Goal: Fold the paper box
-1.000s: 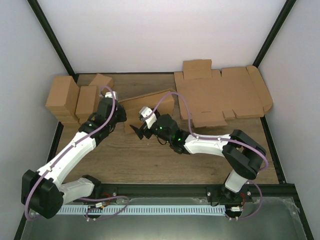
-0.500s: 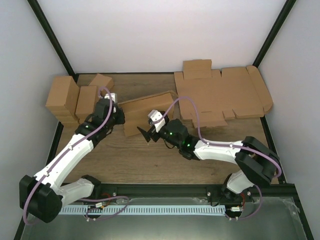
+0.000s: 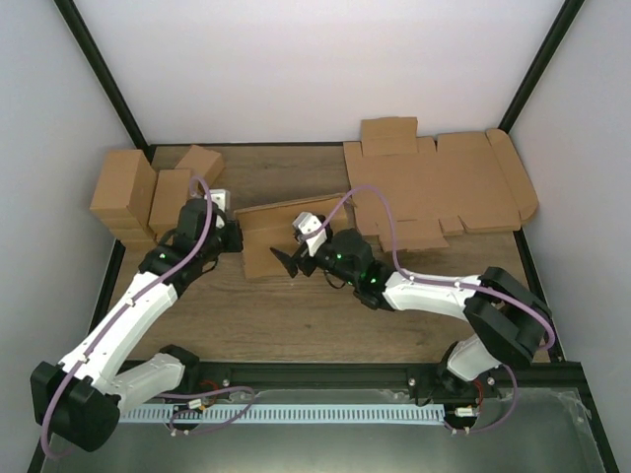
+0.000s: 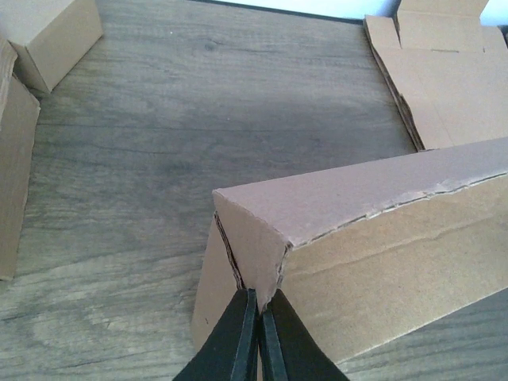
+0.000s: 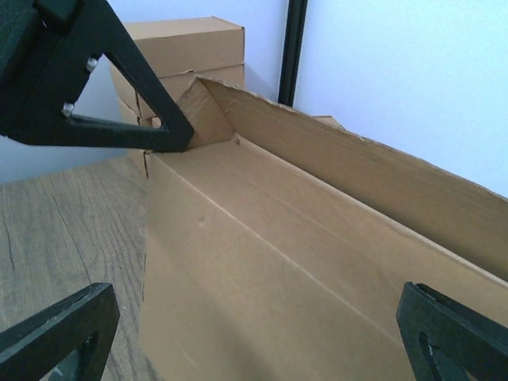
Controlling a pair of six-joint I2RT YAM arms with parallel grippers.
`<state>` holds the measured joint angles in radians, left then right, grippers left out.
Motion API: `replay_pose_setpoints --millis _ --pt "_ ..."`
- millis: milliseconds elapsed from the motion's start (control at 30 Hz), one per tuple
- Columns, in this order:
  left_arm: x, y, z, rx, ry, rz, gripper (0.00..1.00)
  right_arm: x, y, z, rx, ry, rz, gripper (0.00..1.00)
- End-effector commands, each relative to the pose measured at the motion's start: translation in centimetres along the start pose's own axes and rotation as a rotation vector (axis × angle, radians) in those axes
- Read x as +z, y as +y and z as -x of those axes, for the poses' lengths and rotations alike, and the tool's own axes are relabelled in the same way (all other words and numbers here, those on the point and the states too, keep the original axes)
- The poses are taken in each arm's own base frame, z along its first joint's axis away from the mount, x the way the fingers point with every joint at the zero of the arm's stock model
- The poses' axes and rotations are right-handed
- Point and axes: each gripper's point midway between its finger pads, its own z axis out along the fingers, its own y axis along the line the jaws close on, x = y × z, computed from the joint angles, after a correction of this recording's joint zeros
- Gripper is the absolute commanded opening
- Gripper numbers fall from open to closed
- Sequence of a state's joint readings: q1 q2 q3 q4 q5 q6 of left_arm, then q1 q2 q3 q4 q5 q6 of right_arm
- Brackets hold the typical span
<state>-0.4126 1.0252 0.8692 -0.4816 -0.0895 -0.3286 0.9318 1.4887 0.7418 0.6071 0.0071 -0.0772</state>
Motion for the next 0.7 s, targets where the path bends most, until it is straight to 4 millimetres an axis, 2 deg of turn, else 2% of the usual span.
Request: replay_pose_setpoints --millis 0,300,500,667 --pt "-0.8 -0.1 0.3 0.012 -0.008 -0.011 0.04 1.2 0.4 2.5 -0.006 -0.053 0.028 1.00" --pt "-1.7 1.2 0.2 0.007 -0.032 0.047 0.04 3.1 1.6 1.7 -0.049 -0.020 0.037 1.00" --pt "-1.8 1.2 -0.2 0.007 -0.029 0.042 0.04 6.1 1.8 0.1 -0.031 0.065 0.046 1.00" --pt "-1.9 1.3 -0.3 0.004 -0.027 0.043 0.04 6.0 3.5 1.2 -0.014 0.015 0.143 1.00"
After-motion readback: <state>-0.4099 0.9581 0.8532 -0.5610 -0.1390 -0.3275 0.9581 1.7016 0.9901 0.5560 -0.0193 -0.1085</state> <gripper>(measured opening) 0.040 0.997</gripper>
